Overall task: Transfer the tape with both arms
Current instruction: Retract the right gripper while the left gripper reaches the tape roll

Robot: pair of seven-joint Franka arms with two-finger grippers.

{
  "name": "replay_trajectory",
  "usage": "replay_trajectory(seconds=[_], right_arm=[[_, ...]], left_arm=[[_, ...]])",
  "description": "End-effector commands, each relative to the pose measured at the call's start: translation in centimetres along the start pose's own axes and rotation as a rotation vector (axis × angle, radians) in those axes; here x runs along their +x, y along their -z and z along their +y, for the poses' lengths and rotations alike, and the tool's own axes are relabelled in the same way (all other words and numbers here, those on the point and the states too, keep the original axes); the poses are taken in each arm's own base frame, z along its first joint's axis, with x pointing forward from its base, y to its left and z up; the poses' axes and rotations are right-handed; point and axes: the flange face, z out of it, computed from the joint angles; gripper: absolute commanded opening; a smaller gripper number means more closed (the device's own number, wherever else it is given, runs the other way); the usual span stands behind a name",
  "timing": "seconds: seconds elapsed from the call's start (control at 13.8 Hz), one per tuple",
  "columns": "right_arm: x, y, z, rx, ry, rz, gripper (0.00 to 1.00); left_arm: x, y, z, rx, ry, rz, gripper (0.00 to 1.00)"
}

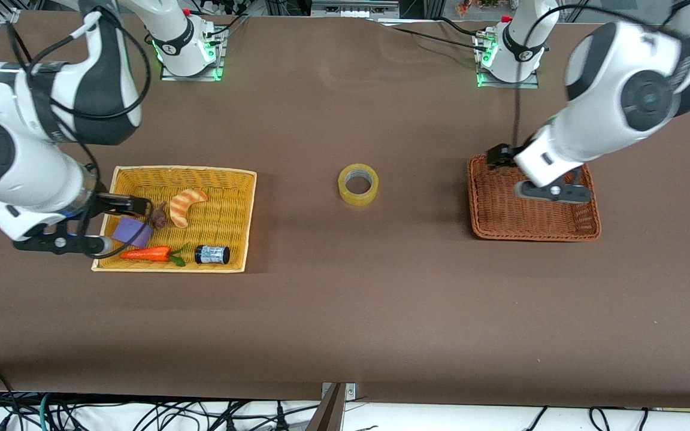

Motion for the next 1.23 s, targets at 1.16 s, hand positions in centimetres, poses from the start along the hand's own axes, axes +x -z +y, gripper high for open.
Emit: replay_trajectory(seconds=[1.16], right_arm=[[-11.2, 6.2, 14.0, 0.136, 0.096, 0.134, 1.0]], left_arm=[[-1.0, -26.7, 19.0, -0.113, 0.26, 0.054, 1.0]])
